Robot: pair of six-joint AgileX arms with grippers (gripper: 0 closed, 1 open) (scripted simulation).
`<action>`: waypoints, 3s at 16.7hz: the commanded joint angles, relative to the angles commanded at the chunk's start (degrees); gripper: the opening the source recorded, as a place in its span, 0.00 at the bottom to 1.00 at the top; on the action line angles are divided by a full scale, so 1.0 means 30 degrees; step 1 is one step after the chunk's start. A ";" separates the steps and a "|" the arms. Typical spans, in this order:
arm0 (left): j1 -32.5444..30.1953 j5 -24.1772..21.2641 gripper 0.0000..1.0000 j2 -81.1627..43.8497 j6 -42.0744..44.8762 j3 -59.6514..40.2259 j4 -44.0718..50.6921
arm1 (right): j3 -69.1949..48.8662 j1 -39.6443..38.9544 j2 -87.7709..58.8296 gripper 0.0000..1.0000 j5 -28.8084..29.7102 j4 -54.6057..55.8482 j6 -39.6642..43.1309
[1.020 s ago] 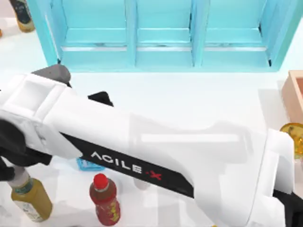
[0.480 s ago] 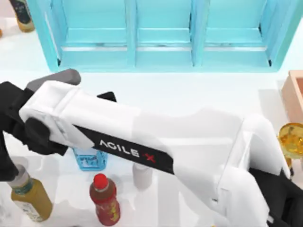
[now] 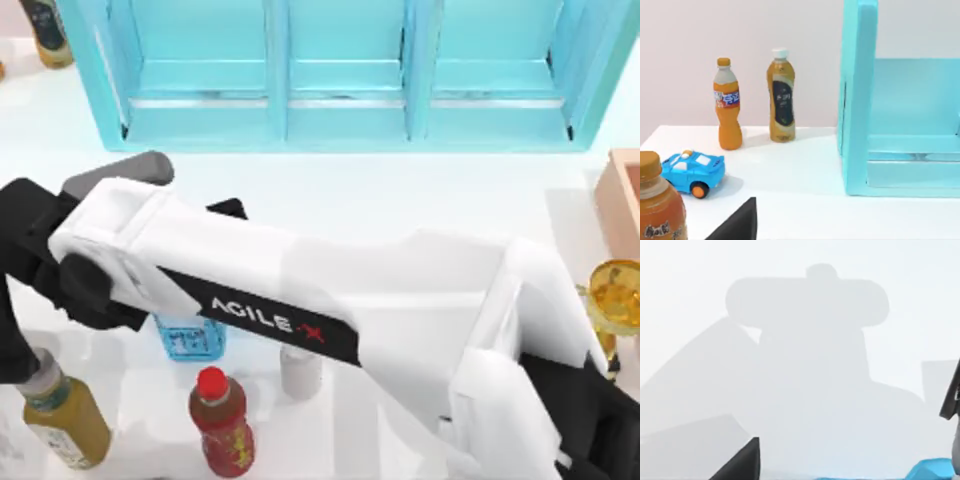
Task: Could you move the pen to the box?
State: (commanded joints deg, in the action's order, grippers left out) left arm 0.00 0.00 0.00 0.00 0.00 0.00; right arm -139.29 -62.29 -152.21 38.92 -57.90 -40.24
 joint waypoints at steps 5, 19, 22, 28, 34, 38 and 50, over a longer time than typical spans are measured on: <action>0.0000 0.0000 1.00 0.0000 0.0000 0.0000 0.0000 | 0.0000 0.0000 0.0000 0.47 0.0000 0.0000 0.0000; 0.0000 0.0000 1.00 0.0000 0.0000 0.0000 0.0000 | 0.0000 0.0000 0.0000 0.00 0.0000 0.0000 0.0000; 0.0000 0.0000 1.00 0.0000 0.0000 0.0000 0.0000 | 0.0453 0.0193 0.0474 0.00 0.0127 -0.0189 0.0163; 0.0000 0.0000 1.00 0.0000 0.0000 0.0000 0.0000 | 0.5169 0.1842 0.6062 0.00 -0.0479 -0.0029 0.1461; 0.0000 0.0000 1.00 0.0000 0.0000 0.0000 0.0000 | 1.0616 0.3093 1.2695 0.00 -0.1131 0.0101 0.3472; 0.0000 0.0000 1.00 0.0000 0.0000 0.0000 0.0000 | 1.1364 0.3269 1.3451 0.00 -0.1231 0.0037 0.3808; 0.0000 0.0000 1.00 0.0000 0.0000 0.0000 0.0000 | 1.4844 1.1437 1.8305 0.00 -0.5834 -0.0725 0.6939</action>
State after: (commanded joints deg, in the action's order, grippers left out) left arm 0.00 0.00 0.00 0.00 0.00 0.00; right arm -94.76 -27.98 -97.30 21.42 -60.08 -19.42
